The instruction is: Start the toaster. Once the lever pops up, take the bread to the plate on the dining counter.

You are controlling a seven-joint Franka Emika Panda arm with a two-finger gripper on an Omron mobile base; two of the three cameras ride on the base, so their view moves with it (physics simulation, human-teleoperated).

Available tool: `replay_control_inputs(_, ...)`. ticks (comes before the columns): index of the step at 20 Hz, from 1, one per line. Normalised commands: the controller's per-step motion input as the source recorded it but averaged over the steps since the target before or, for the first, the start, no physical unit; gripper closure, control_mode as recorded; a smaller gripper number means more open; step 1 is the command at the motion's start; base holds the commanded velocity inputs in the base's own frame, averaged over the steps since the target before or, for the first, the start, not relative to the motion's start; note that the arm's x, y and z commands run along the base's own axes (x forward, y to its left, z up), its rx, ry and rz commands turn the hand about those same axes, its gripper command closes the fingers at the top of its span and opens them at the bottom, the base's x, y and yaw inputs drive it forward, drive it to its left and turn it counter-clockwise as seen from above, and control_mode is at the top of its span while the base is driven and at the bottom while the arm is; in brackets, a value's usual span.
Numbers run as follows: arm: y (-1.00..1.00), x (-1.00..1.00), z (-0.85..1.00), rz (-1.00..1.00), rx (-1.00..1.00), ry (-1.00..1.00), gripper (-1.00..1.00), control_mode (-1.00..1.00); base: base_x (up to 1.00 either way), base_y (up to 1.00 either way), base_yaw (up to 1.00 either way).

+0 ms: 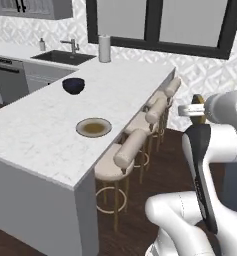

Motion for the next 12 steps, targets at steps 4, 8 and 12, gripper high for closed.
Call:
replay_control_inputs(4, 0.0, 0.0, 0.0, 0.0, 0.0, 0.0, 1.0, 1.0, 0.24, -0.06, 0.88)
replay_control_inputs(8, 0.0, 0.0, 0.0, 0.0, 0.0, 0.0, 1.0, 1.0, 0.51, -0.21, 0.36)
replay_control_inputs(12, 0.0, 0.0, 0.0, 0.0, 0.0, 0.0, 1.0, 1.0, 0.48, 0.06, 0.05)
